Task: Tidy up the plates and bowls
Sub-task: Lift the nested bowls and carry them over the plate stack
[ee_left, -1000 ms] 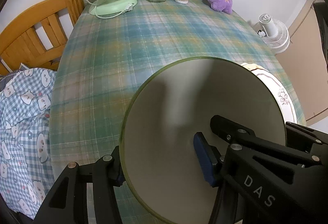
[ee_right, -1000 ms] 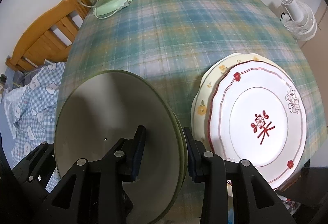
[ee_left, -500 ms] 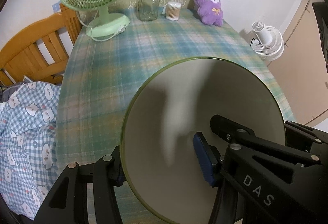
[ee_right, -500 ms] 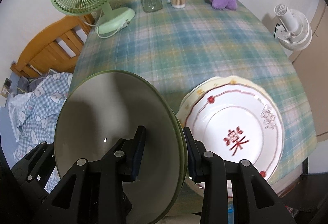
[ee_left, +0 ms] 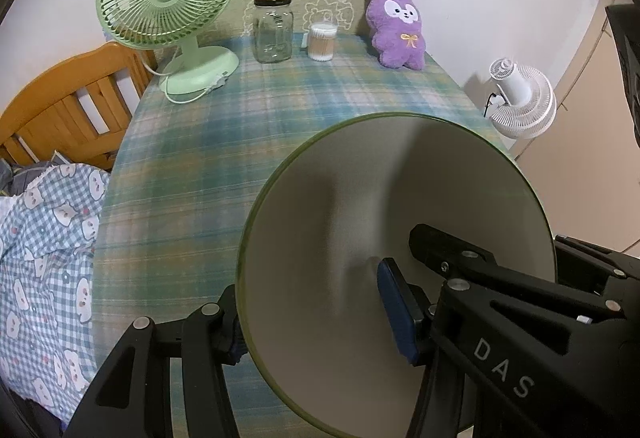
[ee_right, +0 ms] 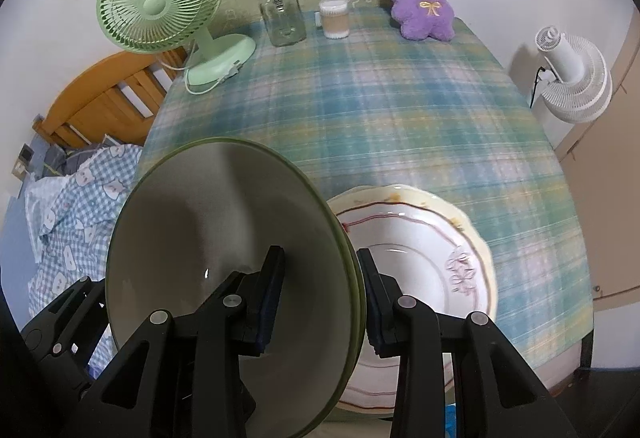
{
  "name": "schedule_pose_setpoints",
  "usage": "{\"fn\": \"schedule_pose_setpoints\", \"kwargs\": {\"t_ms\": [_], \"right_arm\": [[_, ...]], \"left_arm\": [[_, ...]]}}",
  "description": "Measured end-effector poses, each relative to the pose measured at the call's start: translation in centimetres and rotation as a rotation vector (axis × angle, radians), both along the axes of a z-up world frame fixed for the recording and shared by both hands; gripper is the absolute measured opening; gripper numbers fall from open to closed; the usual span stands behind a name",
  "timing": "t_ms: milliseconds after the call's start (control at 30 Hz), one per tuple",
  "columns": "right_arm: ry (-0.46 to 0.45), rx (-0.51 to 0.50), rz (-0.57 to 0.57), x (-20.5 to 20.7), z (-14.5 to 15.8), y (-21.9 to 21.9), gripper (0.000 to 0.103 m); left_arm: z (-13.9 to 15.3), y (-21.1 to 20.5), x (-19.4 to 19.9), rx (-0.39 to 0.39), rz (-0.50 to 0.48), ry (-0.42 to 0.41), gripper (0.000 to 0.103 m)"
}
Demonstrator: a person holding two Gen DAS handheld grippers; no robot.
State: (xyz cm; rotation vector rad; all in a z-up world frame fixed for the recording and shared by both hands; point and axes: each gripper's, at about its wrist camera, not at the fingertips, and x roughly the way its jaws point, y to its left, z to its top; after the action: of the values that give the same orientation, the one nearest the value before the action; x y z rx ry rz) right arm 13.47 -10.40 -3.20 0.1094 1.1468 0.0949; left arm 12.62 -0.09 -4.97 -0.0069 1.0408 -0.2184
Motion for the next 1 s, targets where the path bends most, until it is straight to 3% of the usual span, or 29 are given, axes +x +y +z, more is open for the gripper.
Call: {"fn": "schedule_pose_setpoints", "kwargs": {"t_ms": [533, 867, 1000], "right_arm": [[0.064, -0.015, 0.038, 0.5, -2.3, -6.3, 0.039], [0.115, -0.015, 0.092, 1.1, -4.5, -7.5, 0.039], [0.112, -0.019, 0.110, 1.5, -4.7, -7.6, 0.039]], "left_arm": [[-2.2, -6.4, 0.0, -0.025, 0.051, 0.066, 0.055], [-4.3, -7.9, -0.2, -0.031, 0.114, 0.137, 0.055], [-4.3, -8.2, 0.0, -0.013, 0.130, 0.119, 0.054]]}}
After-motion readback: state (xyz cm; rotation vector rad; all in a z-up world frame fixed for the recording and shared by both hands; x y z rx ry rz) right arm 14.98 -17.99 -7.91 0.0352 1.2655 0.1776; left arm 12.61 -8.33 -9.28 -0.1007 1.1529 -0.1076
